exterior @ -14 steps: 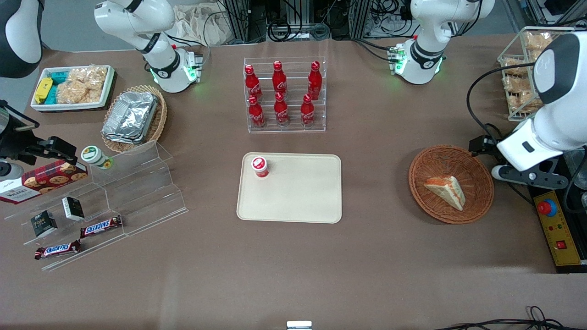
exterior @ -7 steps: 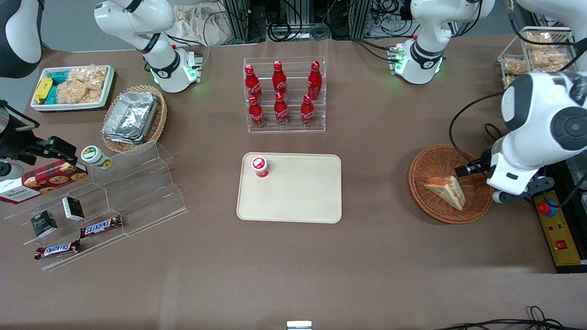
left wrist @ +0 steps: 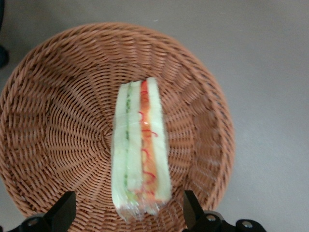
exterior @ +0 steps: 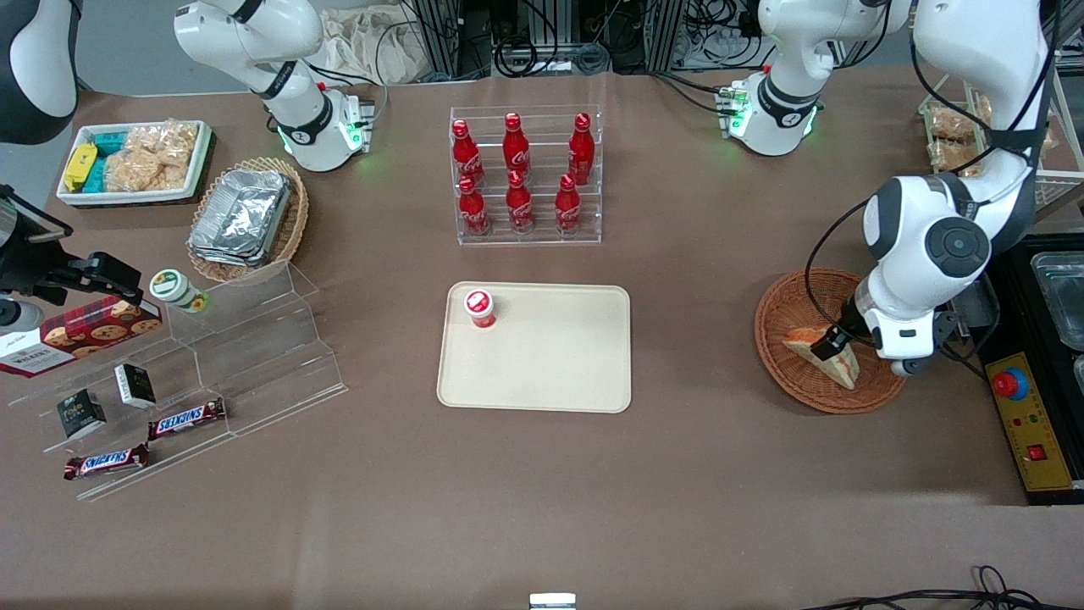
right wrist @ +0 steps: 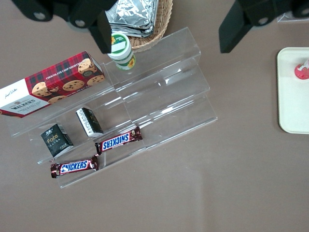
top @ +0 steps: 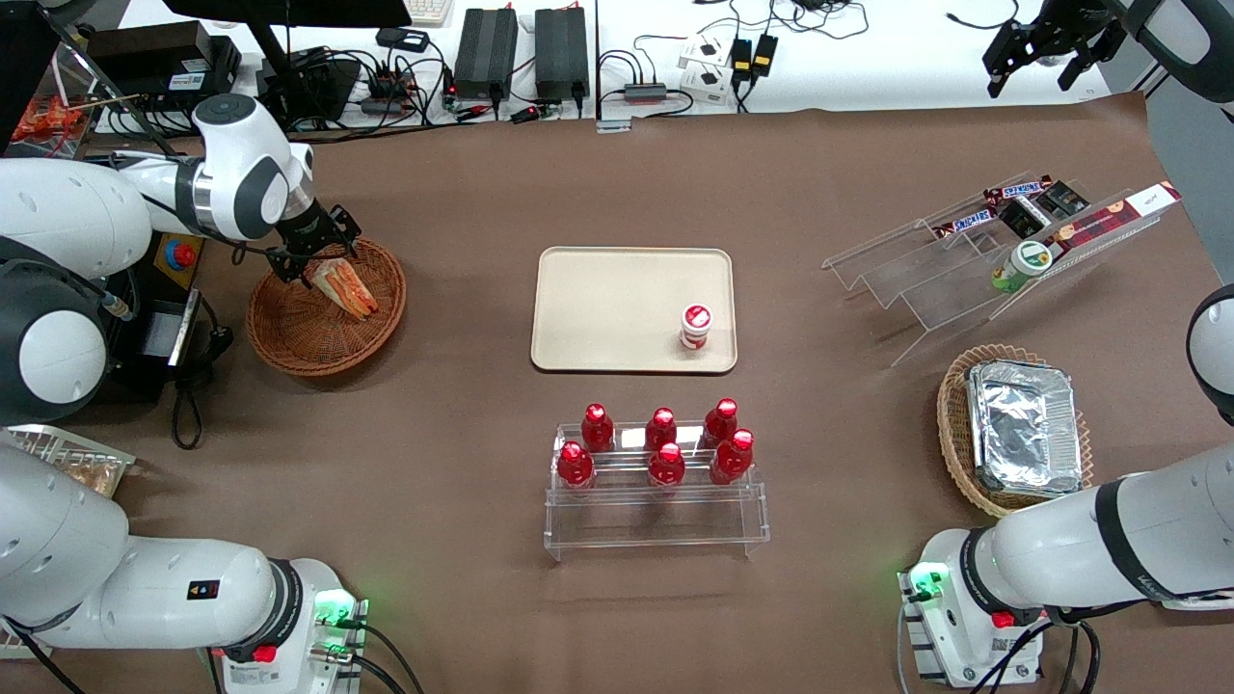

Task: Place sandwich from basket to tray
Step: 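Lower the left gripper and grasp the wrapped sandwich by its edge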

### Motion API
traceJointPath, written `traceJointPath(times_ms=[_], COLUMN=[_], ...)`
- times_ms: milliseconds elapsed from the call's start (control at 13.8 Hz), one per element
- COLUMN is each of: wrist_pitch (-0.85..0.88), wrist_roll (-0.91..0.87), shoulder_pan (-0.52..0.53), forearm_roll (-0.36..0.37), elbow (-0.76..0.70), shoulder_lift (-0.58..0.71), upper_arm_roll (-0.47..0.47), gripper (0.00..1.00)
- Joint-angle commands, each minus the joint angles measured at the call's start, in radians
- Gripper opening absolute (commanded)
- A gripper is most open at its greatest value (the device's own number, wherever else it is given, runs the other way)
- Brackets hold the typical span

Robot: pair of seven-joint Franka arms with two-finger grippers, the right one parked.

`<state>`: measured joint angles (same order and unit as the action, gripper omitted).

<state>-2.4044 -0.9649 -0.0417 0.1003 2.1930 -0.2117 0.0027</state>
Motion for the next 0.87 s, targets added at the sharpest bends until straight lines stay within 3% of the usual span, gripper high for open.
traceJointPath(times_ms=[0,217,289,361,434,506,795], wrist_pitch=[-0.036,-0.038,-0.038,-0.039,-0.039,-0.039,0.043], wrist_roll=[-0.069,-0.087,-0.089,-0.092,-0.101,-0.103,-0.088], shoulder_pan=[0.003,0.003,0.003,0.005,0.006,0.006,0.002], forearm_roll=[0.019,0.021,0.019,0.019,0.021,0.021,0.018], elbow=[0.002,-0.007,-0.007,-0.009,-0.007,-0.009,-0.087], shoulder_lift=[-0.024,-0.067,-0.074,-0.077,-0.072,-0.071,-0.039], upper_arm_roll=[0.003,0.010,0.011,0.011,0.025,0.033,0.013], gripper=[1.00,1.00,0.90,0.63,0.22,0.00,0.00])
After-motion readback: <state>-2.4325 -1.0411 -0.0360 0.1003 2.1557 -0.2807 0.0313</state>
